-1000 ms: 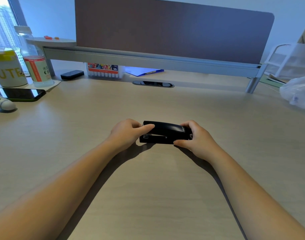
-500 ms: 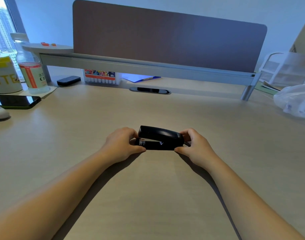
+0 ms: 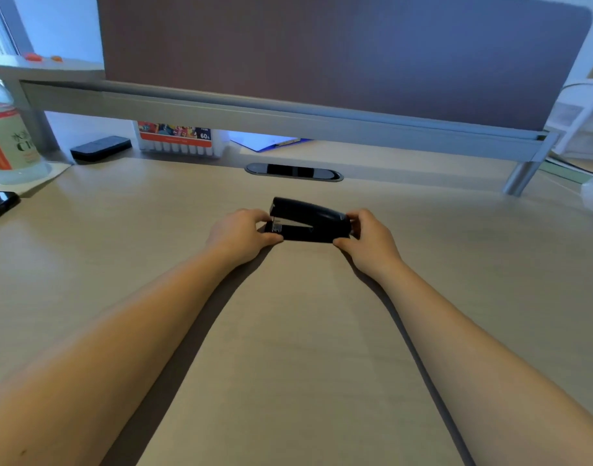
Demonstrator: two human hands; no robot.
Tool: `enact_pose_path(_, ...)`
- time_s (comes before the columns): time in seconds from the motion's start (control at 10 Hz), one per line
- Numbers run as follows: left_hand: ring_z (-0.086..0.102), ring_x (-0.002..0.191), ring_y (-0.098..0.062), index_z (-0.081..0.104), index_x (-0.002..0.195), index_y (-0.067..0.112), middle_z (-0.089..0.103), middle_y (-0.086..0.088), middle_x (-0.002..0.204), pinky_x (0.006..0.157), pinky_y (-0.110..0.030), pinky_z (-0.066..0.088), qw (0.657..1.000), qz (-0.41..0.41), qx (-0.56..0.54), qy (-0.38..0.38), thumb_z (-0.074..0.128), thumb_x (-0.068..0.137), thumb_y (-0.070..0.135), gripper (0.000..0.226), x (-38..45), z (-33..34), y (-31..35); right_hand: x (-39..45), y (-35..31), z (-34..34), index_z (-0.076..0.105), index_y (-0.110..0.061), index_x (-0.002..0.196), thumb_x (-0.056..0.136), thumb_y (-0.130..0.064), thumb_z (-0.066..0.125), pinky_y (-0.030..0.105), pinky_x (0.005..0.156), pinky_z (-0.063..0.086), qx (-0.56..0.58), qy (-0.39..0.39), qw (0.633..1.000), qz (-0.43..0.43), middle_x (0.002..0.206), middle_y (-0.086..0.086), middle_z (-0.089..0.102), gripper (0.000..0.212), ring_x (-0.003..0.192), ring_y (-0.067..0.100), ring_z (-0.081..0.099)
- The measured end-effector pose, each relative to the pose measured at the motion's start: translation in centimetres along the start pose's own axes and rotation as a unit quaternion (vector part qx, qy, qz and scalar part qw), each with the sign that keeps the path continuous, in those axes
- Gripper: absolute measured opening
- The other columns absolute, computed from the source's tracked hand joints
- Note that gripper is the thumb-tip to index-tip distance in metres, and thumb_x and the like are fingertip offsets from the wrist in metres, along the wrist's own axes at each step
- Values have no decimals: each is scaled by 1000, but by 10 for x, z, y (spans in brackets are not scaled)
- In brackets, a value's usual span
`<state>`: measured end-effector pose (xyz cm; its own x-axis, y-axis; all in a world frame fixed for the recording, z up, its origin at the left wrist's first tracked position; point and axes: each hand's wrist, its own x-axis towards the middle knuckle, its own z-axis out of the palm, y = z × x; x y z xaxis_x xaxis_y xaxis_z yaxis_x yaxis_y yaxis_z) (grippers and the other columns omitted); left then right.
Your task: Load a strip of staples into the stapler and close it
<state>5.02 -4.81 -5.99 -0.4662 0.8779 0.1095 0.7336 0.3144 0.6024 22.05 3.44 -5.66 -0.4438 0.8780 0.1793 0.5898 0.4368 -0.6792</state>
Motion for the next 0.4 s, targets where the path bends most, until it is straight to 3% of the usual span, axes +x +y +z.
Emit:
enact_pose_path(0.1, 52, 112, -32, 54, 118, 15, 58, -16, 124, 95, -42, 43, 1000, -3, -10, 6, 61, 78, 32, 44, 29, 3, -2, 31, 1, 7, 44, -8, 118, 80, -16, 61, 46, 96, 43, -17, 4, 1000, -2, 122, 18, 58, 42, 112, 35, 52)
enact_pose_path(0.4, 49, 116, -34, 44, 128, 15, 54, -17, 130, 96, -43, 41, 998, 0, 51, 32, 53, 83, 35, 50, 70, 12, -2, 73, 8, 21, 39, -8, 124, 82, -16, 58, 47, 98, 41, -27, 32, 999, 10, 127, 19, 53, 47, 116, 35, 49)
